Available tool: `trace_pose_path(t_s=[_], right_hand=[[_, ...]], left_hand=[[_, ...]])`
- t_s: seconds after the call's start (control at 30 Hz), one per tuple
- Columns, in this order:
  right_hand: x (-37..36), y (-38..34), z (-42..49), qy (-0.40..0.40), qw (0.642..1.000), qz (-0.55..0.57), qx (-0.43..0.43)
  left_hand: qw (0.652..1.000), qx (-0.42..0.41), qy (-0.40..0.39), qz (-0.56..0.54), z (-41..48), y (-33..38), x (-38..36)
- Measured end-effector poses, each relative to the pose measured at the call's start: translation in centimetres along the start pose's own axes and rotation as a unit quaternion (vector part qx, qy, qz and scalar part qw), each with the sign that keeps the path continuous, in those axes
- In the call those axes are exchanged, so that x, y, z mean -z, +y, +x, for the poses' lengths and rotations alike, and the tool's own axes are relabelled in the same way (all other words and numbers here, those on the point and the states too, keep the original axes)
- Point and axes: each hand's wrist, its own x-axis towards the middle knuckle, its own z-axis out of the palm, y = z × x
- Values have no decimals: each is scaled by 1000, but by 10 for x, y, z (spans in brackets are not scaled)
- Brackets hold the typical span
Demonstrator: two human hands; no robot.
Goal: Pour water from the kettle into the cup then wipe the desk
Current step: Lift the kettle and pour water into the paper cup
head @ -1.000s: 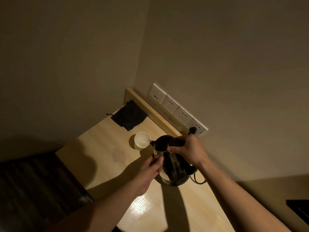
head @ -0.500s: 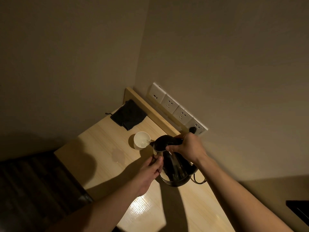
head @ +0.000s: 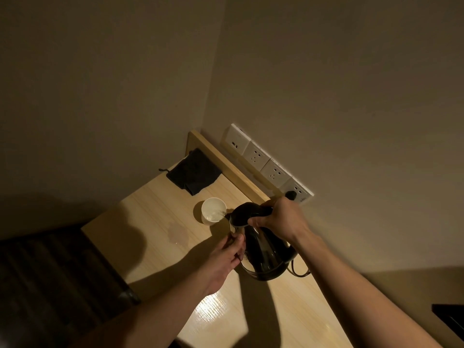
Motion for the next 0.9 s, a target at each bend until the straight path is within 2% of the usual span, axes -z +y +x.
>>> trace_pose_path(t_s=[0.6, 0.8, 0.9], right_hand=[[-10, 10, 6, -9, 1000, 15, -9], [-16, 30, -16, 16, 994, 108, 16], [-22, 47, -35, 45, 979, 197, 14]], left_hand=[[1000, 4, 1, 19, -6, 7, -2], [995, -47, 30, 81, -9, 10, -6], [984, -90, 48, 146, -9, 12, -9]])
